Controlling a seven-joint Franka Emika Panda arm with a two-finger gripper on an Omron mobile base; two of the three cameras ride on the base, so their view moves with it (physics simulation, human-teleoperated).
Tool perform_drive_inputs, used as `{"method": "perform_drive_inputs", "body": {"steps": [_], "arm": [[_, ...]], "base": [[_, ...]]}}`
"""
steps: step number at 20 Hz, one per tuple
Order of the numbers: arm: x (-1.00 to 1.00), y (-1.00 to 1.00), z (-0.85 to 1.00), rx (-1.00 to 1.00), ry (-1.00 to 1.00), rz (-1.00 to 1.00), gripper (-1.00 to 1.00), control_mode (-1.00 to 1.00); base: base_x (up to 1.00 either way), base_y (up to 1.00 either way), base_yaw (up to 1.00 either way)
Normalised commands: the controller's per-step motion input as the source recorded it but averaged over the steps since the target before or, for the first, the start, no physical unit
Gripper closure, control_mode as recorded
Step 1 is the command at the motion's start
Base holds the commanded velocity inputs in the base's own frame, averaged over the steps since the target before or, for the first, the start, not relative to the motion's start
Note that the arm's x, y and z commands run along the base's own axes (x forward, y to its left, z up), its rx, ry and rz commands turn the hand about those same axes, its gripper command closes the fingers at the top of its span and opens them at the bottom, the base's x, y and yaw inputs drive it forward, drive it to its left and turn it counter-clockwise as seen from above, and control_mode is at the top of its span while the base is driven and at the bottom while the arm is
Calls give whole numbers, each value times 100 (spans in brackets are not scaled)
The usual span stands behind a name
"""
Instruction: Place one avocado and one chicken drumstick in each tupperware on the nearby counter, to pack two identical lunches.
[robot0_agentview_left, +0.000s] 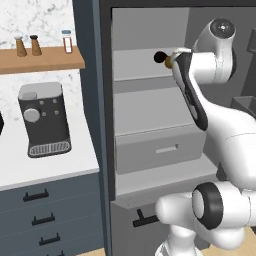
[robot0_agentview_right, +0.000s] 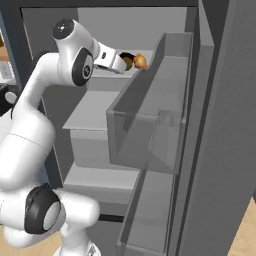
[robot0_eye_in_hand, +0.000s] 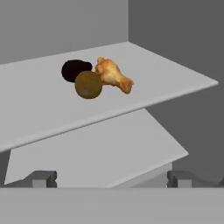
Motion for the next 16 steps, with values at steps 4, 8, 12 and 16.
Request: {"method": "perform_drive_inputs", "body": {"steps": [4,8,12,16], "arm": [[44,0,-36,0,0,0,-100,-100],[47,0,-24,0,0,0,-100,-100],[58,0,-10,0,0,0,-100,-100],[61,0,0,0,2,0,-100,-100]], "base": [[0,0,0],[0,0,0],[0,0,0],[0,0,0]]}}
